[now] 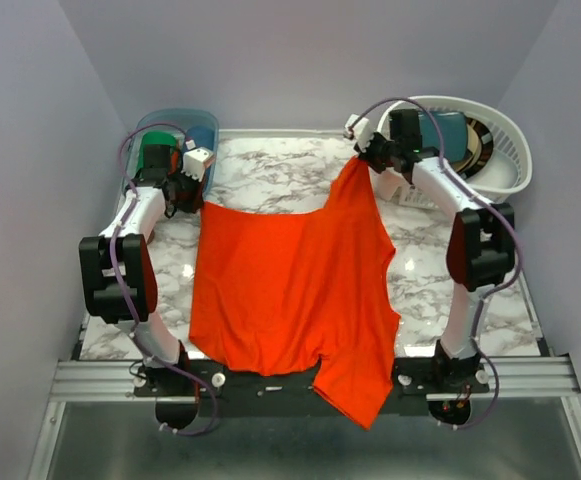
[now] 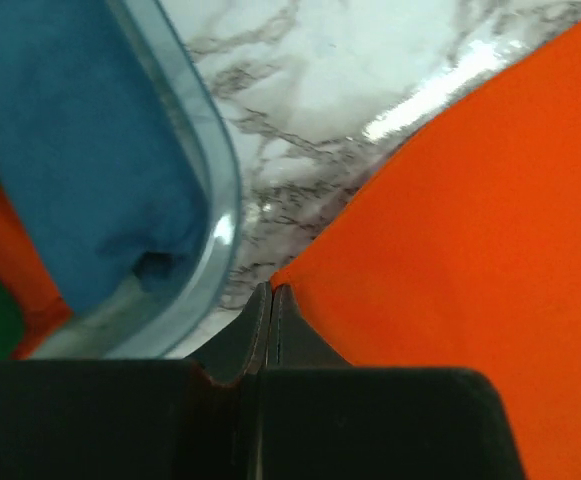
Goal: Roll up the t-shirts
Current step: Flatten out the T-shirt at the center of the board.
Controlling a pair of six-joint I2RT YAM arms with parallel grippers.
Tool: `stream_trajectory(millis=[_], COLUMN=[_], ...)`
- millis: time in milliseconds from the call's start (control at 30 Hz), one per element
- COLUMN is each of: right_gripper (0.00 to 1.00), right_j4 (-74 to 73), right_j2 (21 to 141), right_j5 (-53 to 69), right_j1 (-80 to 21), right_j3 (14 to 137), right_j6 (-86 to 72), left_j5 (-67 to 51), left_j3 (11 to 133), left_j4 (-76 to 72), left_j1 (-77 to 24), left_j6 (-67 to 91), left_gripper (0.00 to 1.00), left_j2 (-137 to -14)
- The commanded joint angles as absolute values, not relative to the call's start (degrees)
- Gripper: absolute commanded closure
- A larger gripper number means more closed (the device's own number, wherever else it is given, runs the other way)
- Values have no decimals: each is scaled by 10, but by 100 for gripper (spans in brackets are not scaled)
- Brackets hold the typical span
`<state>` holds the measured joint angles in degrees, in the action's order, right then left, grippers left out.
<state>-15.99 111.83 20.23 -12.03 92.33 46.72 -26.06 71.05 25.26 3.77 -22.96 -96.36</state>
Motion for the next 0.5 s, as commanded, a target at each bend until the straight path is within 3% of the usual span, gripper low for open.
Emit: stream_trajectory(millis=[0,200,467], right_gripper=[100,100,99], right_j4=[-177,-182,-180], right_j2=[1197,1247,1218], right_j5=[105,111,110], right_j1=[-119,-121,-128], right_j3=[1060,1104,1081], right_j6=[475,504,482], left_j5=[-191,-182,-192], left_j3=[796,837,844], left_j4=[214,252,281], left_j1=[37,30,22], left_j6=[-237,-268,-298], left_gripper=[100,100,100], left_j2=[-1007,-1040,-1013])
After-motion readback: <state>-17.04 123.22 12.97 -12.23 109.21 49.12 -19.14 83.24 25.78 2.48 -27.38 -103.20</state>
